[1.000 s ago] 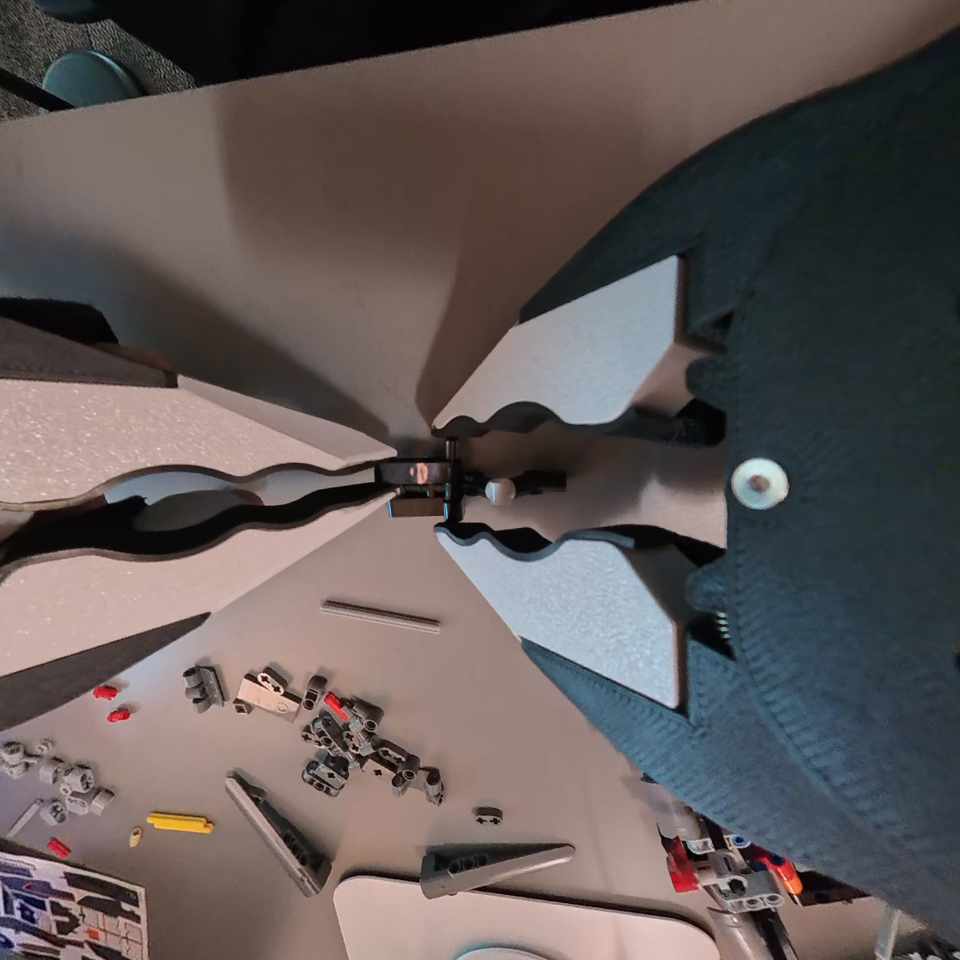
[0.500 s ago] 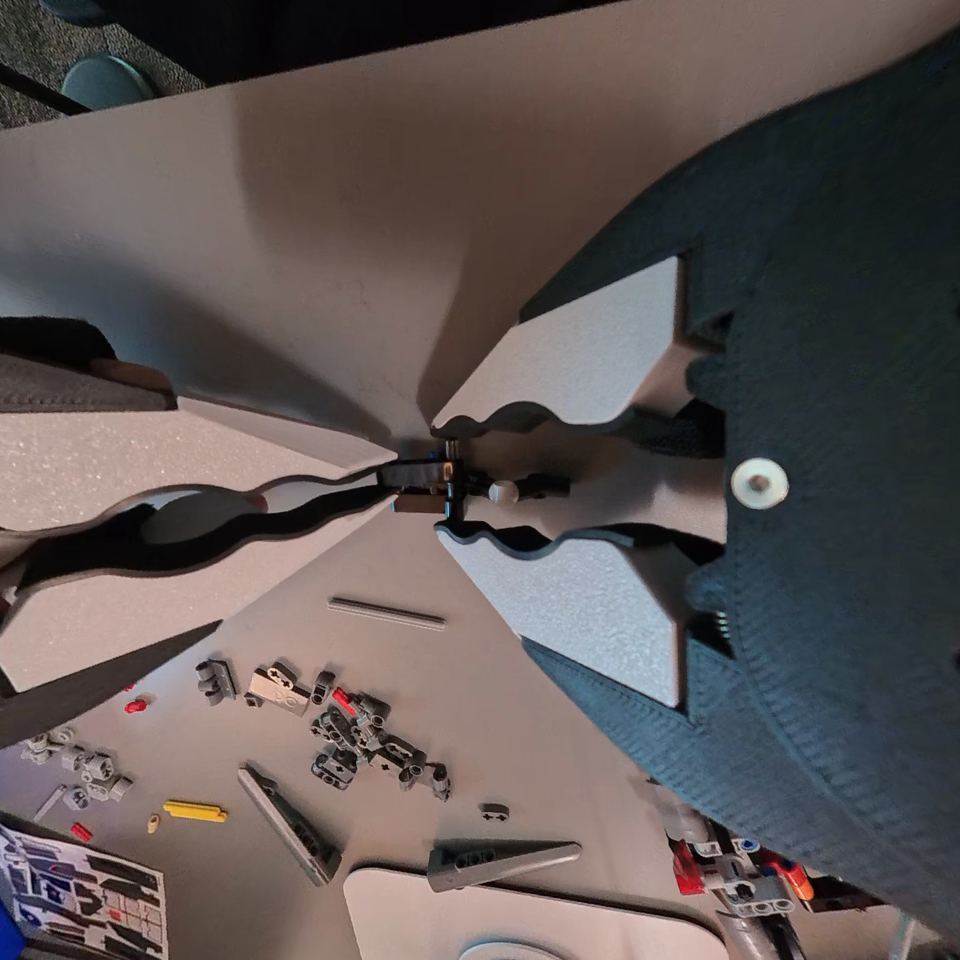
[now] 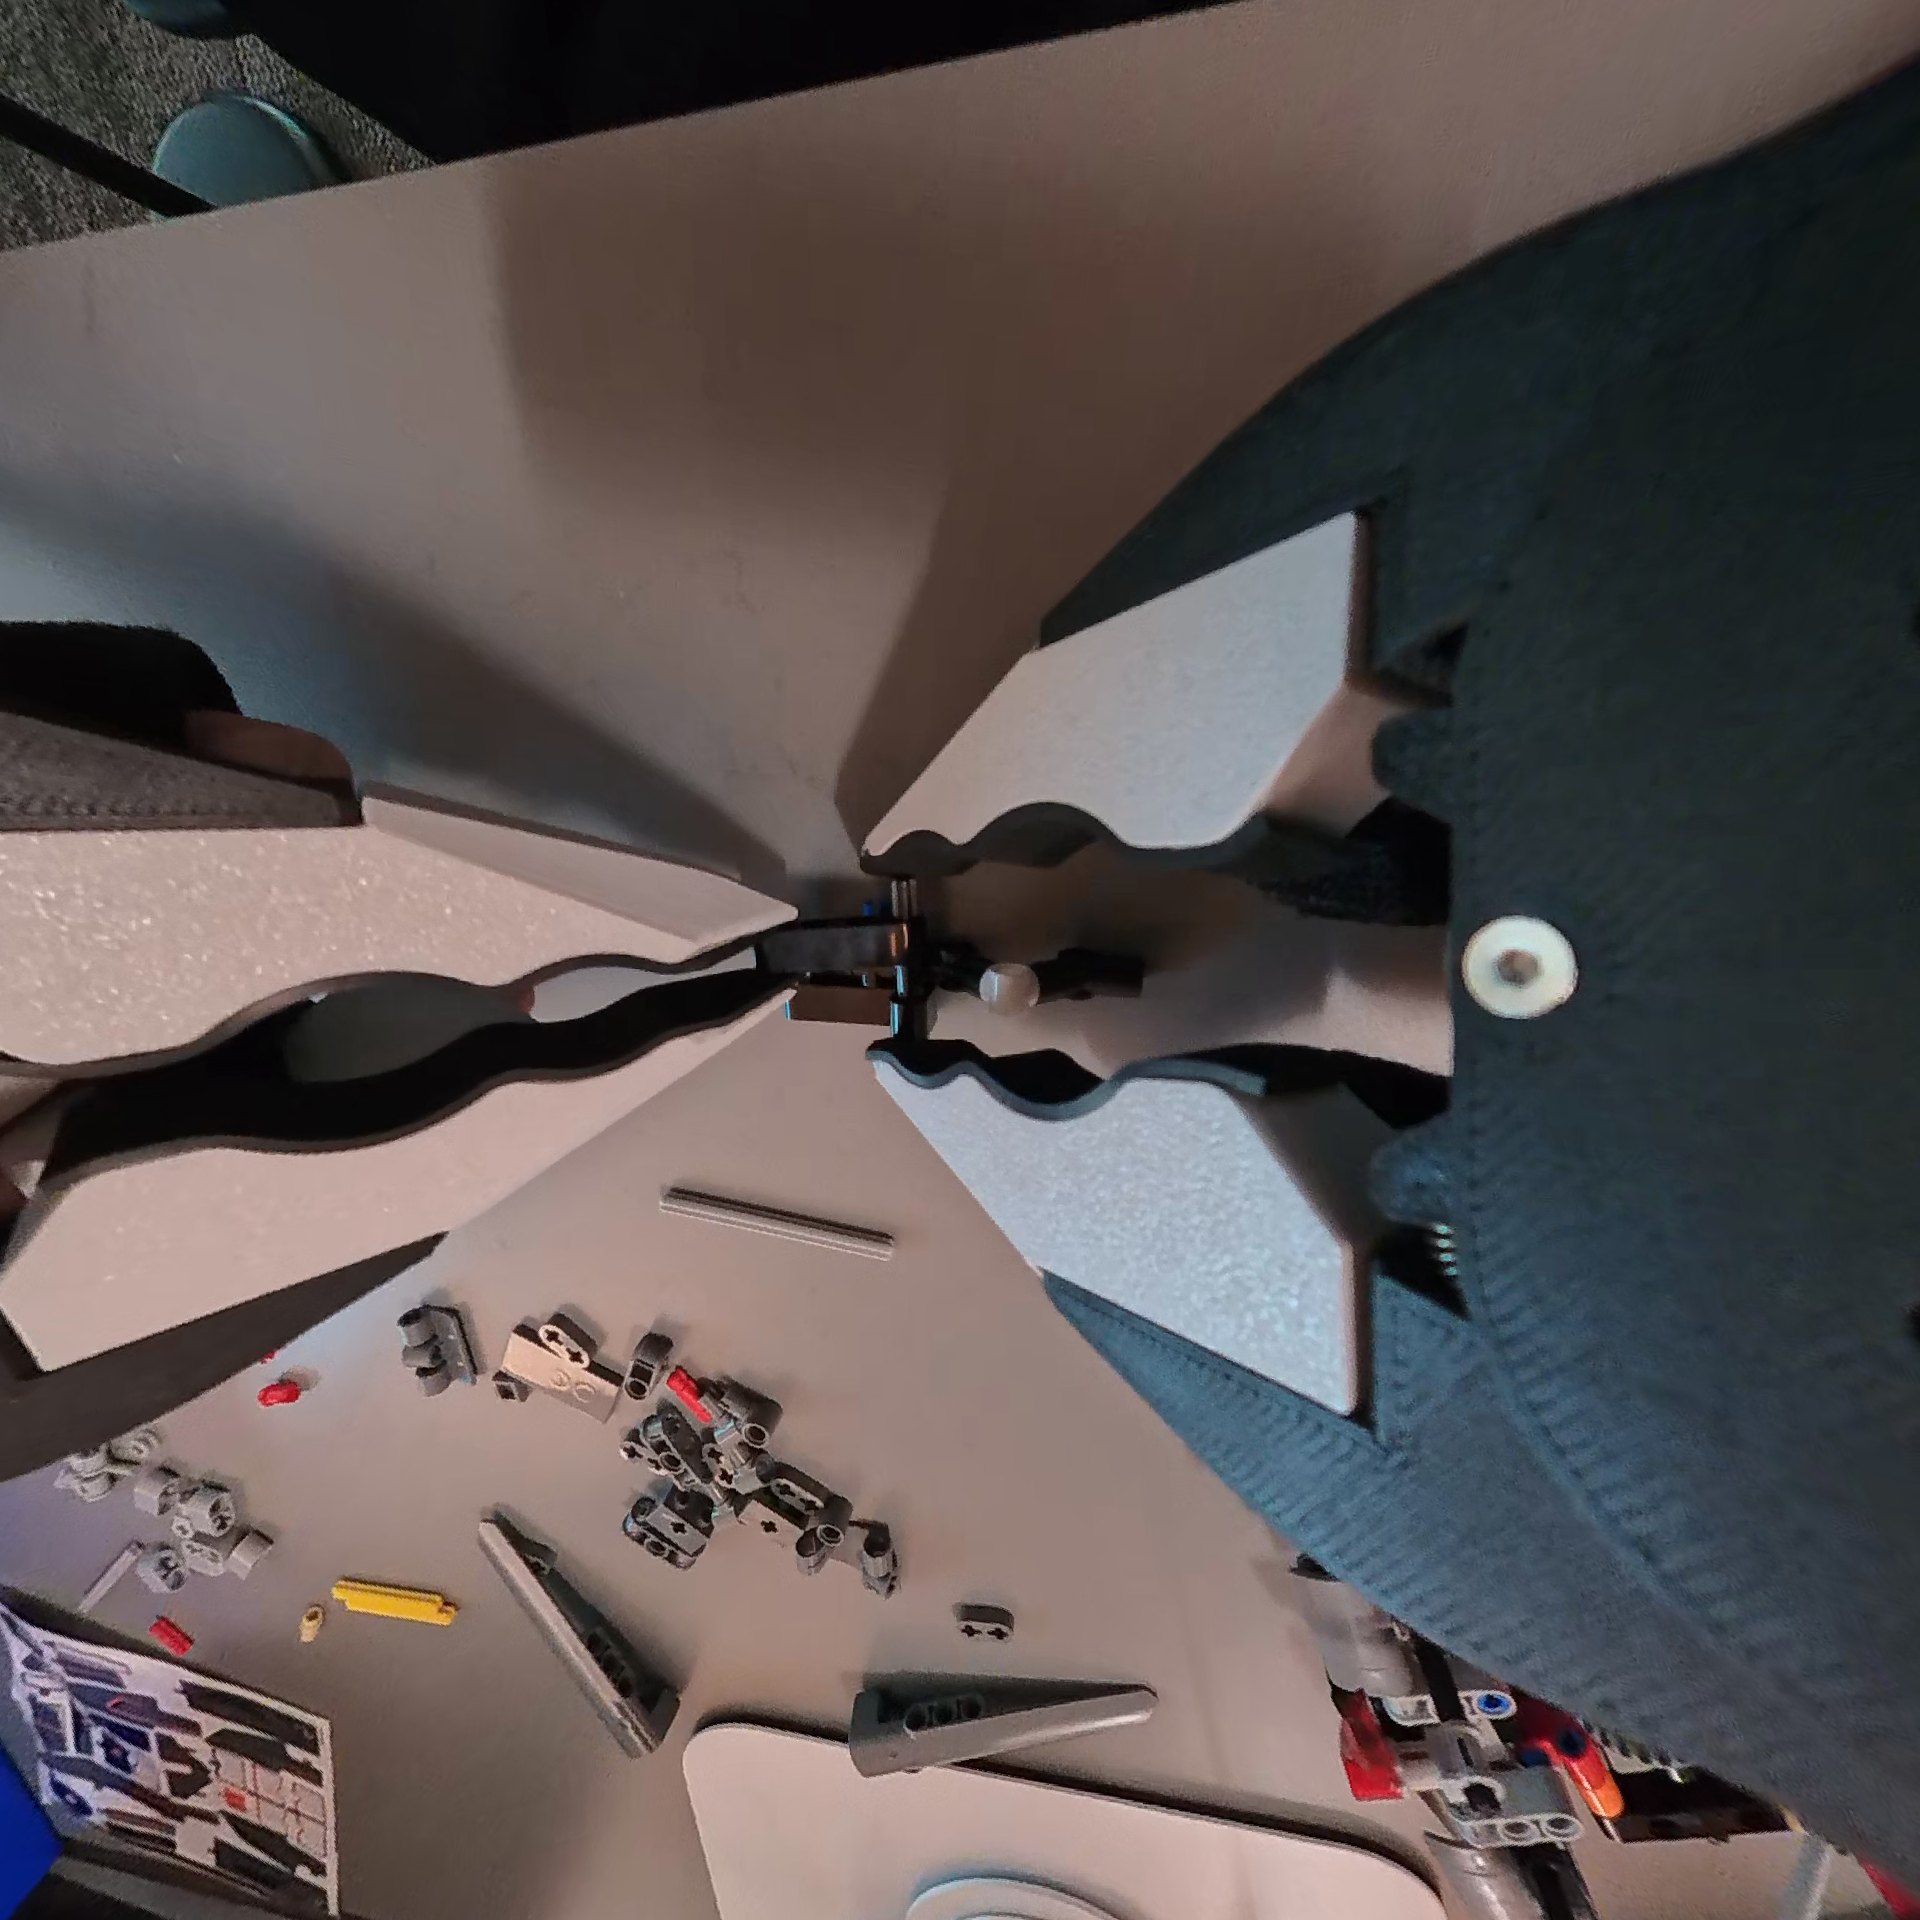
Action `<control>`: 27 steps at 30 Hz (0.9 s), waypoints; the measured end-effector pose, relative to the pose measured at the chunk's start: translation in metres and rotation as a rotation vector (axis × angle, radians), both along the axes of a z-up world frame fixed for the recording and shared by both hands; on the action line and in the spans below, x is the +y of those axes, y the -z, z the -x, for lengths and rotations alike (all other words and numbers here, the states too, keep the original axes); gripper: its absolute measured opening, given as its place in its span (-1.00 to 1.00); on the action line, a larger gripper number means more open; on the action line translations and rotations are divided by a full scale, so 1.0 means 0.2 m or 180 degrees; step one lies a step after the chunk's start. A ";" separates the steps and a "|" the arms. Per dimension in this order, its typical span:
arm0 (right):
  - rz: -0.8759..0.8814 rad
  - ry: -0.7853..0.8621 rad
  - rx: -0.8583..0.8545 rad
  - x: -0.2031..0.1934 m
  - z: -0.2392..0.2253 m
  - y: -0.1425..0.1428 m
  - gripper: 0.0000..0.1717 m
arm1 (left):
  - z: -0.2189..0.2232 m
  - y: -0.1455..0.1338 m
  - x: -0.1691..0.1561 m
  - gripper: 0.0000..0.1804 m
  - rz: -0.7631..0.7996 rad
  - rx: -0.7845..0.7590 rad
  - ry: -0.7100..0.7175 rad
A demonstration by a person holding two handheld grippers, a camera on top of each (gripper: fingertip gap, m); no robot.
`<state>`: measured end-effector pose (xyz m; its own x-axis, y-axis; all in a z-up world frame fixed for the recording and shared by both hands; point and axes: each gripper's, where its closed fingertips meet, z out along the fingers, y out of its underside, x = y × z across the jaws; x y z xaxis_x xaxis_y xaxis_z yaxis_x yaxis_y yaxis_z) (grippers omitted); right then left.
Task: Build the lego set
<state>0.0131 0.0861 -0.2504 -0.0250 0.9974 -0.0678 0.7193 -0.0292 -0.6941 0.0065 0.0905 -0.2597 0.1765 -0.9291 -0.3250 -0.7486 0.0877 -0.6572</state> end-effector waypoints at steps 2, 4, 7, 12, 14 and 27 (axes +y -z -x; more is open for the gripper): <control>0.0008 0.0017 0.0002 0.00 0.00 0.00 -0.95 | 0.00 0.00 0.00 -0.67 0.0007 -0.0021 -0.0009; 0.0012 0.0031 -0.0005 0.00 0.00 0.00 -0.95 | 0.00 0.00 0.00 -0.68 0.0012 -0.0030 -0.0008; -0.0013 0.0054 -0.0019 0.00 0.00 -0.01 -0.95 | 0.00 0.00 0.00 -0.68 0.0013 -0.0037 0.0002; -0.0028 0.0087 -0.0012 -0.01 0.01 -0.01 -0.95 | 0.00 -0.01 -0.01 -0.69 0.0039 -0.0065 0.0020; -0.0044 0.0101 -0.0008 -0.01 0.01 -0.01 -0.95 | 0.00 0.00 -0.01 -0.69 0.0024 -0.0048 0.0033; -0.0409 0.0101 -0.0049 0.00 -0.01 0.00 -0.95 | -0.01 0.00 0.01 -0.67 0.0157 -0.0124 0.0064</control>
<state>0.0145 0.0866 -0.2509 0.0069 0.9981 0.0605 0.7300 0.0363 -0.6825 0.0084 0.0916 -0.2598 0.1693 -0.9473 -0.2718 -0.7208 0.0691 -0.6897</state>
